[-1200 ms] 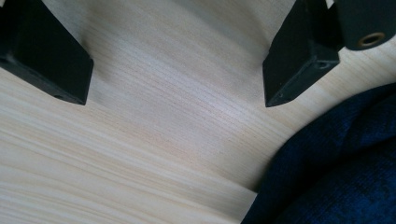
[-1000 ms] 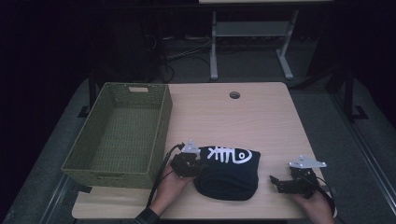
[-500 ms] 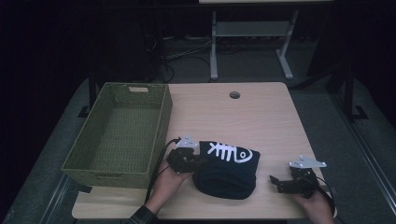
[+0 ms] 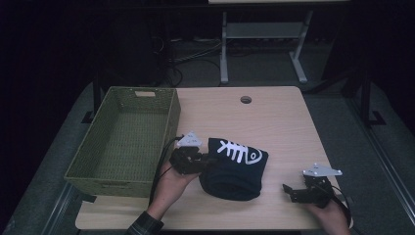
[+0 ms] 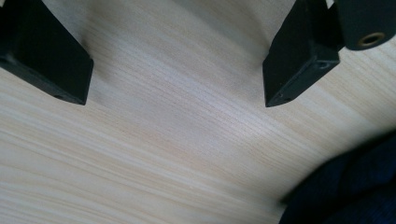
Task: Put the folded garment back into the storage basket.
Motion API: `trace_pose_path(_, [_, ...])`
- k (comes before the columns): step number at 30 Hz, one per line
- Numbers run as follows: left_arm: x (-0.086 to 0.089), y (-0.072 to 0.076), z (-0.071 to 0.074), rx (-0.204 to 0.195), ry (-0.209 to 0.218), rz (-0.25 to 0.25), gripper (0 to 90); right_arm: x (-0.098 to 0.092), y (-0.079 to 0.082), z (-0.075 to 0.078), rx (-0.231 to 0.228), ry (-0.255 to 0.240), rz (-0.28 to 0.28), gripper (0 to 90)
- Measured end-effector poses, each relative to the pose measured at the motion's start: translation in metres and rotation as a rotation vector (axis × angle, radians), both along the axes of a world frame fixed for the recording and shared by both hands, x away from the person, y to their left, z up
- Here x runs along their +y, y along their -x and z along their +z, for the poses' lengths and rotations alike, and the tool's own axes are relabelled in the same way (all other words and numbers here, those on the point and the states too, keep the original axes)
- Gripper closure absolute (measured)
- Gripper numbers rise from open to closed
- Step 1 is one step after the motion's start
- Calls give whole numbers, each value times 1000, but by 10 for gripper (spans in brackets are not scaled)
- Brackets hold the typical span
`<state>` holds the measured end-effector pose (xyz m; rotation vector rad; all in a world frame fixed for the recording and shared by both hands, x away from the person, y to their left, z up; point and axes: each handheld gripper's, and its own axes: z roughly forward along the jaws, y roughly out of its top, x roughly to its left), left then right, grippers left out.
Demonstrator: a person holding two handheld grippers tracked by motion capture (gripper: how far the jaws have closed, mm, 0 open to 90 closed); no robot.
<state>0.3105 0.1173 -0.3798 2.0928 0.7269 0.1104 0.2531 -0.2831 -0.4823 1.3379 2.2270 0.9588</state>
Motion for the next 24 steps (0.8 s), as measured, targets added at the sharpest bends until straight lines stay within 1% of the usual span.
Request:
trace_pose_path(3, [3,-1,6,-14,11,-10,727,0,0,0,1,-1,-1,83])
trace_pose_path(5, [5,-2,10,-16,19,-12,729,0,0,0,0,-1,0,83])
trace_pose_path(11, [10,-5,20,-33,17,-19,735,0,0,0,-1,0,-1,83])
trace_pose_path(15, [14,-8,26,-33,31,-24,736,0,0,0,0,0,-1,83])
trace_pose_path(17, [17,-8,30,-40,37,-26,736,0,0,0,0,-1,-2,83])
trace_pose_path(22, [26,-10,40,-52,56,-23,736,0,0,0,0,0,-2,83])
trace_pose_path(24, [33,-11,45,-55,68,-18,736,0,0,0,0,0,-2,83])
